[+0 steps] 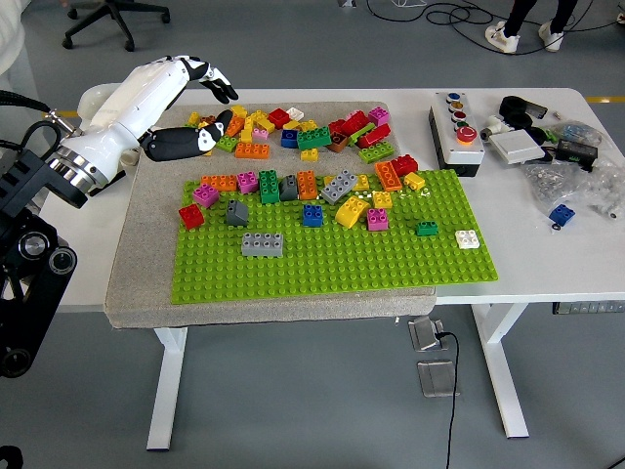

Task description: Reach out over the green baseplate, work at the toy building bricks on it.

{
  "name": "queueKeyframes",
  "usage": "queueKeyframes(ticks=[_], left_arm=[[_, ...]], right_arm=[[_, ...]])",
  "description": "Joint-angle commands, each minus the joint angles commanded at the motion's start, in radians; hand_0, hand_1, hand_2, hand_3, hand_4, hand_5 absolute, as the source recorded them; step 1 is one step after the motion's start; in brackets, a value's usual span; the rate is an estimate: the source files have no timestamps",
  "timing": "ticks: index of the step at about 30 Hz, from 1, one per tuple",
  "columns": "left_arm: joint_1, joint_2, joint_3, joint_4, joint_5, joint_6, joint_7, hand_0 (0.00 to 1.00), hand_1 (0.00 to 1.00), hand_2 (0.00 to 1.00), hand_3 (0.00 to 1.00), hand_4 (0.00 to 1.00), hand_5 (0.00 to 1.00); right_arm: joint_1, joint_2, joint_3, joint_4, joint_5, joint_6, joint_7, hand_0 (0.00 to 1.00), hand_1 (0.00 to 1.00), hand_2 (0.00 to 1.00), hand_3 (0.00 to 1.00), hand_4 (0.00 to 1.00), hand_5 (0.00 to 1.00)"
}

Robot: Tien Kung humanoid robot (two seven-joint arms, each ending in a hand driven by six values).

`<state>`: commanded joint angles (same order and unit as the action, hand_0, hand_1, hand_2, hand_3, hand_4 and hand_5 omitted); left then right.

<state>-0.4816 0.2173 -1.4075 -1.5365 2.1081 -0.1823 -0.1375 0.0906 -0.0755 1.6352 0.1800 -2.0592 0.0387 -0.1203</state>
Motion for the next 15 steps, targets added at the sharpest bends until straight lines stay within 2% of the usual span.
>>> queueKeyframes(ticks=[8, 9, 14, 15], left_arm=[[-0.002, 0.000, -0.002, 0.002, 0.002, -0.004, -0.004, 0.829, 0.736, 0.564, 0.551, 0.553, 0.219], [-0.003, 0.000, -0.003, 0.003, 0.005, -0.009, -0.006, 0.839, 0.768, 0.630, 0.616, 0.620, 0.217], [-0.004, 0.002, -0.005, 0.010, 0.024, -0.032, -0.012, 0.839, 0.768, 0.630, 0.616, 0.620, 0.217], [-0.004, 0.002, -0.003, 0.014, 0.028, -0.036, -0.014, 0.848, 0.789, 0.670, 0.666, 0.689, 0.238]], right_arm=[[0.001, 0.000, 0.001, 0.000, 0.002, 0.001, 0.001, 0.728, 0.609, 0.609, 0.514, 0.695, 0.526], [0.000, -0.001, 0.001, 0.000, 0.003, 0.001, 0.001, 0.728, 0.609, 0.608, 0.514, 0.695, 0.524], [0.000, -0.001, 0.002, 0.000, 0.005, 0.001, 0.002, 0.728, 0.609, 0.608, 0.514, 0.695, 0.524], [0.000, -0.001, 0.002, 0.000, 0.005, 0.001, 0.002, 0.728, 0.609, 0.609, 0.514, 0.696, 0.523]])
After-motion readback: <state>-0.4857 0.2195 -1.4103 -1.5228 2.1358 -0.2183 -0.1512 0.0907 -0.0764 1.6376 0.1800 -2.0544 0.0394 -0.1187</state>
